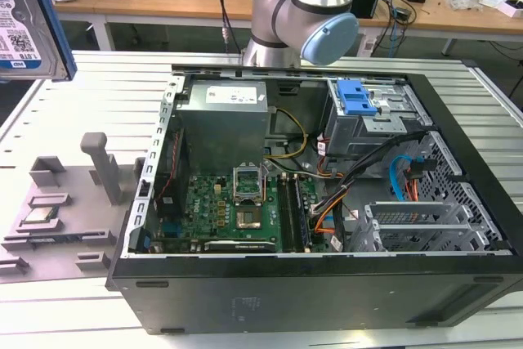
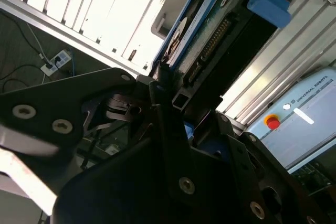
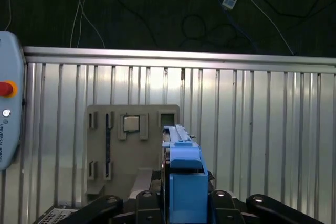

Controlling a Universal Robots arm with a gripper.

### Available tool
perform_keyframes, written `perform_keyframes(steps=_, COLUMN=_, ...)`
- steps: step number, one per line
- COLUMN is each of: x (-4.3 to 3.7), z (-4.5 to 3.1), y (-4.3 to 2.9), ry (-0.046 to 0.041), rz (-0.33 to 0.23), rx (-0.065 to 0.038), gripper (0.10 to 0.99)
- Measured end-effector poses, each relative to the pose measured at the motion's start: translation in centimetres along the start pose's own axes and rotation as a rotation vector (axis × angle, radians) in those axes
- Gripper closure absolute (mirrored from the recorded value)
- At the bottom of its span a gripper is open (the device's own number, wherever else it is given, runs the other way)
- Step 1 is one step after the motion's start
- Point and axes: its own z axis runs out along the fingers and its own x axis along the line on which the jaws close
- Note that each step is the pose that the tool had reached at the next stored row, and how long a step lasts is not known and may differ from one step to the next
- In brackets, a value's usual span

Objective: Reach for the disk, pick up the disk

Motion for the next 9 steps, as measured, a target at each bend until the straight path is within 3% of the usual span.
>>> perform_keyframes(steps=5, x=0.00, z=-0.04, y=-0.22, ry=0.0002, rz=0.000, rx=0.000, gripper=0.722)
perform_keyframes(steps=9, x=0.06, z=-0.08, y=-1.64, ry=0.0000, rz=0.000, rx=0.000, gripper=0.722)
